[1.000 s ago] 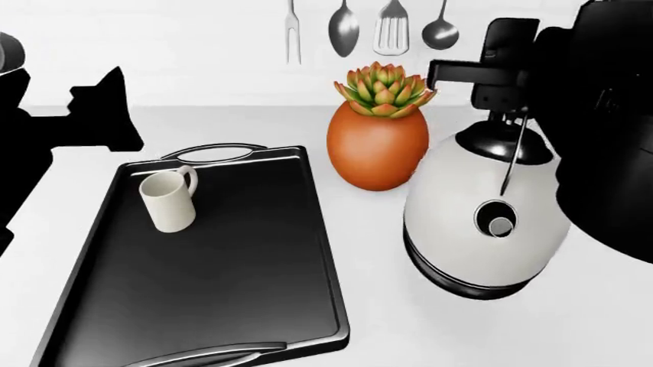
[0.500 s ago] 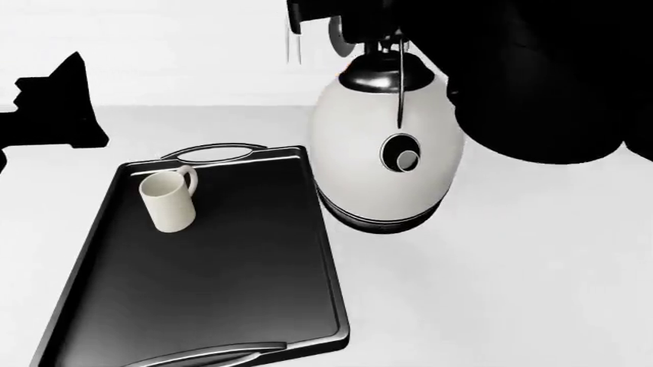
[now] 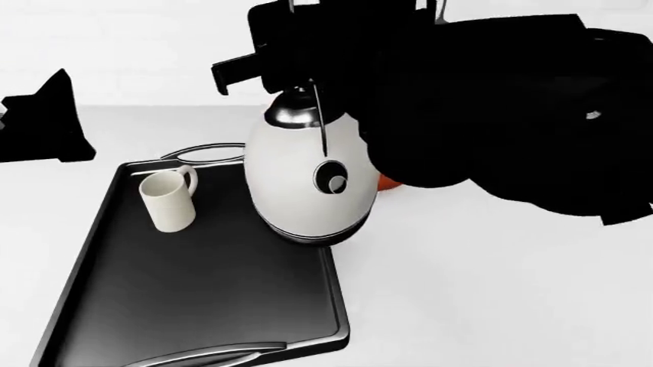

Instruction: Pick the kettle from the counter and place it on the tray. Then pick the mug from the cabinet and place it on the tray. Then close the cabinet doors.

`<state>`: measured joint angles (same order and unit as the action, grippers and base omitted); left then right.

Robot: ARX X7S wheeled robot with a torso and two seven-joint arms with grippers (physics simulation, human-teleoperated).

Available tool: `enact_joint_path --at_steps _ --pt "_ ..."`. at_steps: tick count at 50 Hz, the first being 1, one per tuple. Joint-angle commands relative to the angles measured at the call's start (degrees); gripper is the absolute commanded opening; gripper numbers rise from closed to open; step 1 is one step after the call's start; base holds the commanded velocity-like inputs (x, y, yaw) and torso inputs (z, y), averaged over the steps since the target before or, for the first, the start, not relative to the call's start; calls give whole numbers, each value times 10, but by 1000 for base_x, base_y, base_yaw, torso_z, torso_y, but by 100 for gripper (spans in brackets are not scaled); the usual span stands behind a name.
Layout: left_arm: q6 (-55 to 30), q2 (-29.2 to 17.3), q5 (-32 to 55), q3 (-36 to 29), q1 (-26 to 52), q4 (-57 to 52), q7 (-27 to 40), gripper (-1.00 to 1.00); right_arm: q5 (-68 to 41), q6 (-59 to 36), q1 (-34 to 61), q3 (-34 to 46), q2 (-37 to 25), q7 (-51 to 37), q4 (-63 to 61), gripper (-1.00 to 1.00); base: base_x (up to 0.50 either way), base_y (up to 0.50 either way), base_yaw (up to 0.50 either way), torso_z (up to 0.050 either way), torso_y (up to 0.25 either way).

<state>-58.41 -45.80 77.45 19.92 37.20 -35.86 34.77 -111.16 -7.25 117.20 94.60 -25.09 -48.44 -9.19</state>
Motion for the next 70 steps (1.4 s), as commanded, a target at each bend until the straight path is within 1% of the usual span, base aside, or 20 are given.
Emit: enact_joint_path --at_steps 1,22,35,61,62,70 --pt "10 0 -11 14 -23 1 -10 100 41 28 -36 -11 22 7 -7 -100 0 0 0 0 0" --pt "30 4 -41 31 -63 9 -38 100 70 62 -89 -14 66 21 -11 -100 0 0 0 0 1" --pt "41 7 -56 37 -81 16 -52 100 75 68 -109 -14 88 29 -3 -100 1 0 0 1 0" --pt "50 12 -64 39 -96 19 -57 100 83 68 -139 -7 95 41 16 -100 0 0 0 0 1" --pt "51 12 -64 39 -97 19 -57 100 83 67 -138 -7 95 42 16 100 0 0 0 0 0" --pt "53 13 -66 38 -100 21 -58 100 85 66 -137 -10 94 46 18 100 0 0 0 0 0"
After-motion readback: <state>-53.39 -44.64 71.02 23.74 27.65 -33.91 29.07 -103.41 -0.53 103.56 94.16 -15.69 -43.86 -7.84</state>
